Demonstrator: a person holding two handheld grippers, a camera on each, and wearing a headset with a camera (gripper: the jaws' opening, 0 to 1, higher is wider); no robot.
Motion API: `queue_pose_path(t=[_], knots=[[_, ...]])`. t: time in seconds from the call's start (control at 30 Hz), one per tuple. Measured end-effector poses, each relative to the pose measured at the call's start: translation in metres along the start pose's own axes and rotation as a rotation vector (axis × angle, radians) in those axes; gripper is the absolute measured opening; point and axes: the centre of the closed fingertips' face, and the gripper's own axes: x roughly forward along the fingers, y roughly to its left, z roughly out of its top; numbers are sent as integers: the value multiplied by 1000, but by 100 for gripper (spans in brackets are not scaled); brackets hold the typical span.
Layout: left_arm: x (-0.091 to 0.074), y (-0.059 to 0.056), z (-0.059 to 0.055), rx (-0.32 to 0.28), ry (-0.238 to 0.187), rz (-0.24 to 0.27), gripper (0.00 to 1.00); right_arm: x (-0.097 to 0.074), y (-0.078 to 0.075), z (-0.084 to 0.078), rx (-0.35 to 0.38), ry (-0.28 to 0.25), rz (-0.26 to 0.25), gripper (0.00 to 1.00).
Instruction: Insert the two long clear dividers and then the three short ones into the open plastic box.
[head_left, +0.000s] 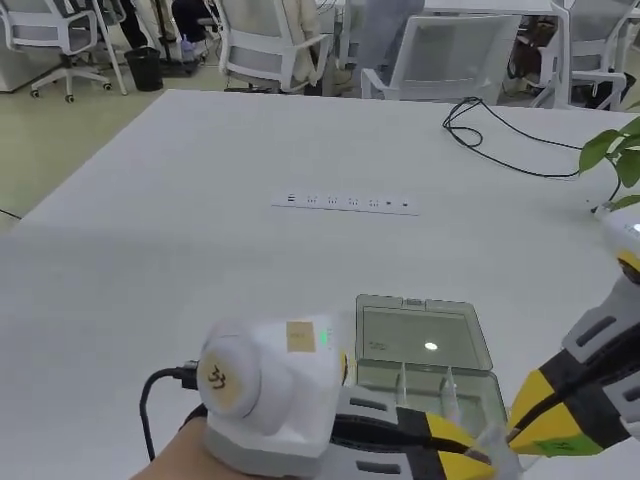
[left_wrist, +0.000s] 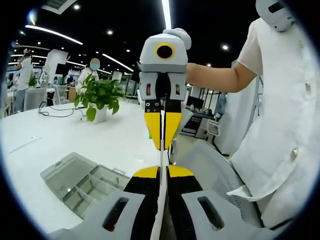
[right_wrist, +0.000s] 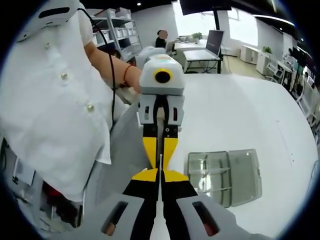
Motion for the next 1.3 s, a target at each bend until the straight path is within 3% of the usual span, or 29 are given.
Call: queue_pose_path(t=[0.23, 0.57, 0.9, 1.3], knots=[[-5, 7, -5, -10, 12, 31, 10, -3, -6, 0, -1, 1, -29, 3], [-19, 20, -16, -21, 40, 97, 23, -8, -29, -4, -1, 11, -97, 3], [-33, 36, -25, -32, 62, 164, 43, -3, -50, -9, -9, 37, -140, 3], [-47, 52, -45, -46, 108, 231, 66, 8, -80, -17, -2, 60, -187, 3]])
